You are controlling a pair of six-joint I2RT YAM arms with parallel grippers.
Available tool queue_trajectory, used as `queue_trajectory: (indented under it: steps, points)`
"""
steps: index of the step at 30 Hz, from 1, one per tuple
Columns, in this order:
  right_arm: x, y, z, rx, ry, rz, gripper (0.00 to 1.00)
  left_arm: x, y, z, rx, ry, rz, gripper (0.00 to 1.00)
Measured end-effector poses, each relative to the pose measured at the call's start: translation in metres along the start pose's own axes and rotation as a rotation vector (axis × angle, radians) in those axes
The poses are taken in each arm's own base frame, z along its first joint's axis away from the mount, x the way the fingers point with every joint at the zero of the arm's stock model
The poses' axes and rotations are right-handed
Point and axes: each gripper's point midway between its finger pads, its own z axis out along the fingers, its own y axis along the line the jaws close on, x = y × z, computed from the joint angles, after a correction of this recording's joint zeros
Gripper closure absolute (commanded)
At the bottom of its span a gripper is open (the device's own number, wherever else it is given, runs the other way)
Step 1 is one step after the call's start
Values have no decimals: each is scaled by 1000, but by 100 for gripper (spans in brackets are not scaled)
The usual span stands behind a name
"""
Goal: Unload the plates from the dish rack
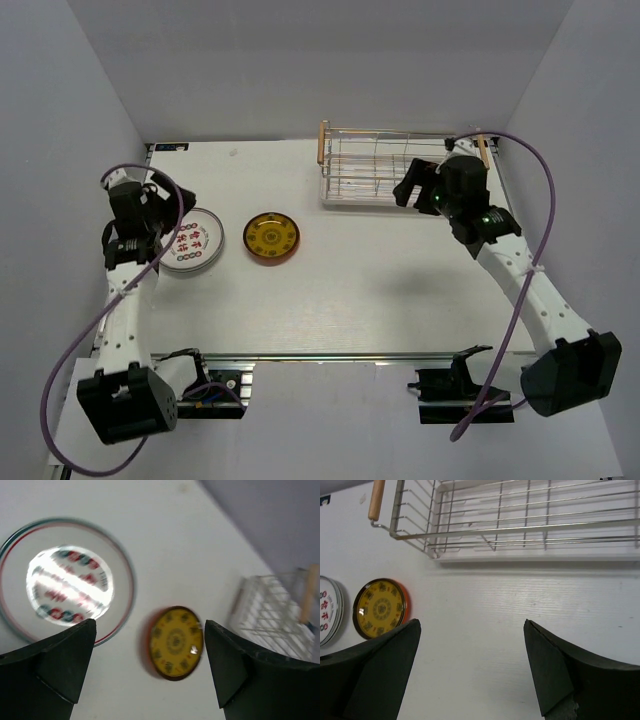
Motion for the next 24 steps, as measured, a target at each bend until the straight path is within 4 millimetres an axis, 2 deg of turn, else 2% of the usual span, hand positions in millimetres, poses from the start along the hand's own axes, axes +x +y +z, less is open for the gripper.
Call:
queue_trajectory:
  steps: [4,7,11,15,20,24]
  points:
    - [-14,-18,-22,95,-100,-9,11,-30,-60,-45,289,-107,78,2]
    - [-15,-33,-42,149,-171,-6,11,-31,-84,-71,460,-165,156,2]
    - [6,-52,-64,183,-216,-15,11,-4,-86,-86,578,-142,241,2]
    - [30,-68,-72,214,-211,-28,11,17,-79,-108,660,-191,326,2]
    - [51,-81,-72,243,-189,-45,11,26,-73,-143,741,-337,389,2]
    - [57,-86,-70,259,-175,-54,11,26,-77,-151,775,-369,426,2]
